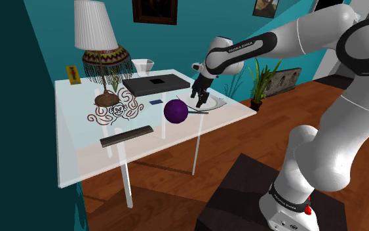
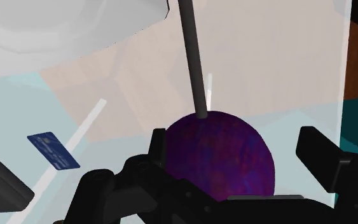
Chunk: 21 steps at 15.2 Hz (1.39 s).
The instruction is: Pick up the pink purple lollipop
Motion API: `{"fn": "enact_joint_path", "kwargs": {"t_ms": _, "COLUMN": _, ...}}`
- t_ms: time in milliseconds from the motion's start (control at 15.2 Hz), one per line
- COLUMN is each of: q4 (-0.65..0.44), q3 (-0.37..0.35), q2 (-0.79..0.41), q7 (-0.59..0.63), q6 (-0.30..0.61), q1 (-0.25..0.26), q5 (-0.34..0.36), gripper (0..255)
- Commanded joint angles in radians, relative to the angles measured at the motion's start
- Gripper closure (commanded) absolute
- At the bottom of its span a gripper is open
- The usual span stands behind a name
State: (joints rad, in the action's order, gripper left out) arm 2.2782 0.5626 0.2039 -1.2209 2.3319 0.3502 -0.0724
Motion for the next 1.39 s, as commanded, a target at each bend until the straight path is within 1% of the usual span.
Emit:
{"fn": "enact_joint_path", "kwargs": {"t_ms": 0, "q4": -0.032, "q3": 0.038, "q2": -0.083, "q7": -0.146, "q6": 0.03, "q1": 0.037, "q5": -0.088, "gripper": 0}}
{"fn": "enact_joint_path", "kwargs": {"t_ms": 132, "q4": -0.077, "q3": 0.057, "q2": -0.17, "q7": -0.279, "q6": 0.041, "q1": 0.06, "q5": -0.184, "gripper": 0}}
{"fn": "enact_joint_path", "kwargs": {"t_ms": 594, "q4": -0.038, "q3": 0.052, "q2": -0.232, "q7": -0.348, "q6": 0.12, "q1": 0.056, "q5": -0.264, "gripper": 0}}
{"fn": "enact_joint_path", "kwargs": {"t_ms": 726, "q4": -0.036, "q3": 0.052, "q2": -0.237, "q7": -0.354, "q6": 0.126, "q1": 0.055, "q5": -0.272, "gripper": 0}}
{"fn": "enact_joint_path", "kwargs": {"t_ms": 792, "q4": -0.036, "q3": 0.051, "q2": -0.237, "q7": -0.353, "q6": 0.126, "q1": 0.056, "q5": -0.271, "gripper": 255}}
{"fn": "enact_joint_path", "kwargs": {"t_ms": 1320, "q4": -0.036, "q3": 0.051, "q2": -0.238, "q7": -0.354, "q6": 0.126, "q1": 0.056, "q5": -0.272, "gripper": 255}}
